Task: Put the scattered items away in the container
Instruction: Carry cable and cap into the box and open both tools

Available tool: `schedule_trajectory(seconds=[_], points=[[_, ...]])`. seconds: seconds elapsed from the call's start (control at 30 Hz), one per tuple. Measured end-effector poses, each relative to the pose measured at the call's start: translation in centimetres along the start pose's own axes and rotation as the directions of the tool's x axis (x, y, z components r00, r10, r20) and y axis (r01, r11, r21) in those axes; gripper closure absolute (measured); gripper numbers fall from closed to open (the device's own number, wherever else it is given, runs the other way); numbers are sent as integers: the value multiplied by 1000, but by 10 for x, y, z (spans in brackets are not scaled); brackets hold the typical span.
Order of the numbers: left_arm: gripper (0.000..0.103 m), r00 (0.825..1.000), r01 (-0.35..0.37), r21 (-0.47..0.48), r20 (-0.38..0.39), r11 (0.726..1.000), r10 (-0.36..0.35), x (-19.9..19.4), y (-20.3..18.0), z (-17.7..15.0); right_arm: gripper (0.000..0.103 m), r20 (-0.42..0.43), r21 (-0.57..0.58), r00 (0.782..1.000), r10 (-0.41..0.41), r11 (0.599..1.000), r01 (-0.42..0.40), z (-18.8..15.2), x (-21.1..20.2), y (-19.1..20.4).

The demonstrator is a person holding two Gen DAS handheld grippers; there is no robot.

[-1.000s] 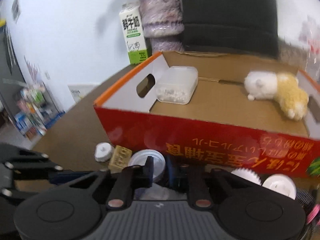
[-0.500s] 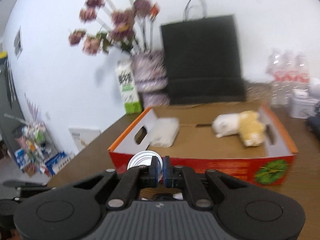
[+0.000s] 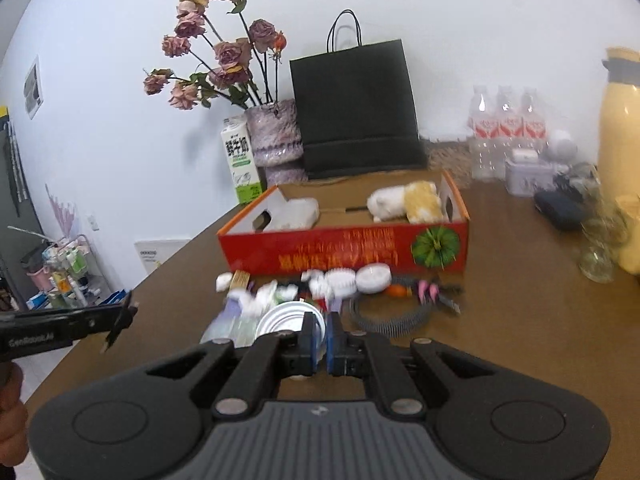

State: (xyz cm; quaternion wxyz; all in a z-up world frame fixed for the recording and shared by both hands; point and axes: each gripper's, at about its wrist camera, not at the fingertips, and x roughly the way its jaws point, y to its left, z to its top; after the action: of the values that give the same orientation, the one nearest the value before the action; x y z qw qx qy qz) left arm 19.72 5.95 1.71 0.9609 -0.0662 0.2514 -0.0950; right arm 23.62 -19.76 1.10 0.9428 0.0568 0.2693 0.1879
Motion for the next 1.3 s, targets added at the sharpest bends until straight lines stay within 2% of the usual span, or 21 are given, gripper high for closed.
schedule_trajectory(seconds=[0.17, 0.3, 0.57, 0.73, 0.87, 0.97, 1.07, 1.17, 1.23, 1.3], points=[[94, 999, 6, 9, -41, 1000, -6, -15, -27, -30, 99, -7, -11, 1000, -1, 1000, 1, -25, -39, 5], [94, 999, 26, 57, -49, 998, -23, -32, -45, -45, 99, 0, -6, 1000, 3, 1000, -3, -41, -63, 12], [94, 998, 62, 105, 1, 993, -62, -49, -63, -39, 99, -1, -9, 1000, -4, 1000, 4, -58, -85, 19], [94, 997, 71, 82, -1, 994, -72, -42, -57, -34, 99, 8, -5, 1000, 11, 1000, -11, -44, -76, 14], [94, 993, 108, 80, 27, 991, -111, -25, -42, 5, 99, 45, -34, 999, 7, 999, -5, -7, -58, 5], [94, 993, 79, 146, 70, 986, -90, 2, -33, 54, 99, 88, -69, 996, 10, 998, -4, 39, -36, -1], [94, 995, 60, 180, 66, 982, -73, 46, -26, 105, 99, 112, -96, 994, 12, 995, -1, 92, -1, -7], [94, 998, 59, 193, 11, 979, -62, 102, -21, 148, 99, 110, -138, 994, 0, 990, 15, 141, 42, -11], [94, 999, 37, 185, -32, 982, -32, 145, -16, 169, 99, 85, -159, 996, -19, 987, 32, 173, 80, -15], [94, 994, 48, 171, -109, 984, -30, 193, -10, 187, 99, 34, -150, 999, -28, 988, 32, 201, 124, -24]])
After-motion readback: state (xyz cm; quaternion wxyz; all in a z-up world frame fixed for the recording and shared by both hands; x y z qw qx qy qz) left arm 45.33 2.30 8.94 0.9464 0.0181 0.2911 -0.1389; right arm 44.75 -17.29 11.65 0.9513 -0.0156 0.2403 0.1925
